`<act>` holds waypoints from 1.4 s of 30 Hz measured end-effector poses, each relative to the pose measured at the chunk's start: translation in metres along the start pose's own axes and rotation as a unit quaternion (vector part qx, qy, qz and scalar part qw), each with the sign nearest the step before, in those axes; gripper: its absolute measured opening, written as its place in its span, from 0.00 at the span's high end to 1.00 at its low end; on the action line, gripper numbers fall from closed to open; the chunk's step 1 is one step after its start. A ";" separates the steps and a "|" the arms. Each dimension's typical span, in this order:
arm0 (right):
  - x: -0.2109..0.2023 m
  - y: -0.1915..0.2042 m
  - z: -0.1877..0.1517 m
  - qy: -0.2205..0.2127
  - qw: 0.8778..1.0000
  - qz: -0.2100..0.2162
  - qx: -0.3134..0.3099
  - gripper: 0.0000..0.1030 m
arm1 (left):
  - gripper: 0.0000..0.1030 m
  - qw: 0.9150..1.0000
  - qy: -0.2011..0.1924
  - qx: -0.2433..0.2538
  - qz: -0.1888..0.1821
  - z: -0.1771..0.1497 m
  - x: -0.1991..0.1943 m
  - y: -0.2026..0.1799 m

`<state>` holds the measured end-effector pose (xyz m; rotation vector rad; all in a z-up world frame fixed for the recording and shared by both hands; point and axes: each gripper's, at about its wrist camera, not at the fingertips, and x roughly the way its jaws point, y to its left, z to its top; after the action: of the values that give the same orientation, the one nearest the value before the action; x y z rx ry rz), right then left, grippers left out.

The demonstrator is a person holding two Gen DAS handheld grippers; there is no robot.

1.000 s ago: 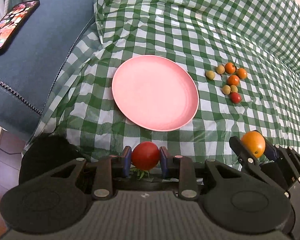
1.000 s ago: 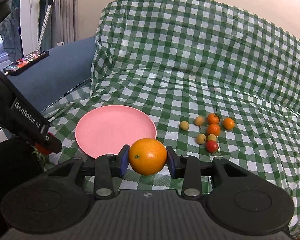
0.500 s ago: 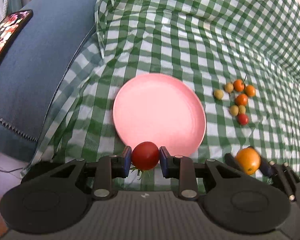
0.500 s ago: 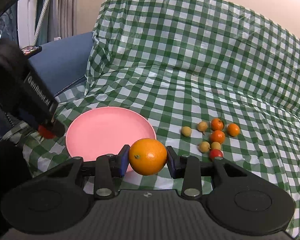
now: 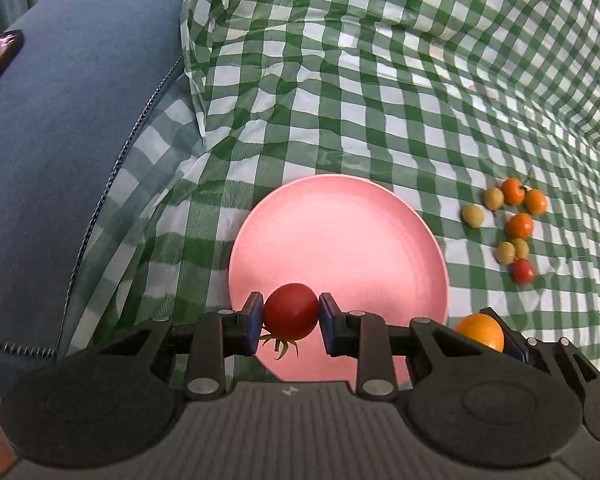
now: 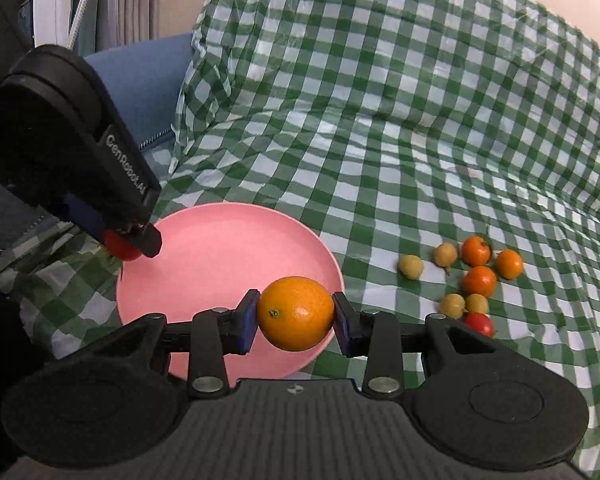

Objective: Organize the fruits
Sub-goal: 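Lower the red tomato onto the pink plate with the left tool while the right releases the tangerine, then raise both open tools away from the pink plate toward the fruit cluster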

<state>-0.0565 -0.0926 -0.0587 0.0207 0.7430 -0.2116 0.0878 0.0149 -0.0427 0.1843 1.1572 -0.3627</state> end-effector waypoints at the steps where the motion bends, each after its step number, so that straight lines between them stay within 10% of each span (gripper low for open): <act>1: 0.006 0.001 0.001 0.003 1.000 0.001 0.000 0.61 | 0.68 1.000 0.002 0.002 0.001 0.002 0.004 0.000; 19: 0.058 0.000 -0.002 0.045 0.999 0.018 0.004 0.61 | 0.64 0.999 0.039 0.018 0.008 0.011 0.059 -0.002; 21: 0.059 -0.004 -0.001 0.044 0.999 0.023 0.016 0.59 | 0.28 0.999 0.038 0.014 0.008 0.013 0.058 0.000; 24: 0.055 -0.012 0.008 0.032 0.999 0.021 0.035 0.21 | 0.00 0.999 0.027 -0.012 -0.028 0.017 0.043 0.008; 42: -0.085 -0.020 -0.013 0.028 0.997 0.013 0.068 0.03 | 0.00 0.996 0.037 -0.064 0.045 -0.094 -0.061 0.037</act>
<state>-0.1299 -0.0958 -0.0100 0.1667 0.7825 -0.2384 -0.0011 0.0911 -0.0253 0.1386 1.2359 -0.2031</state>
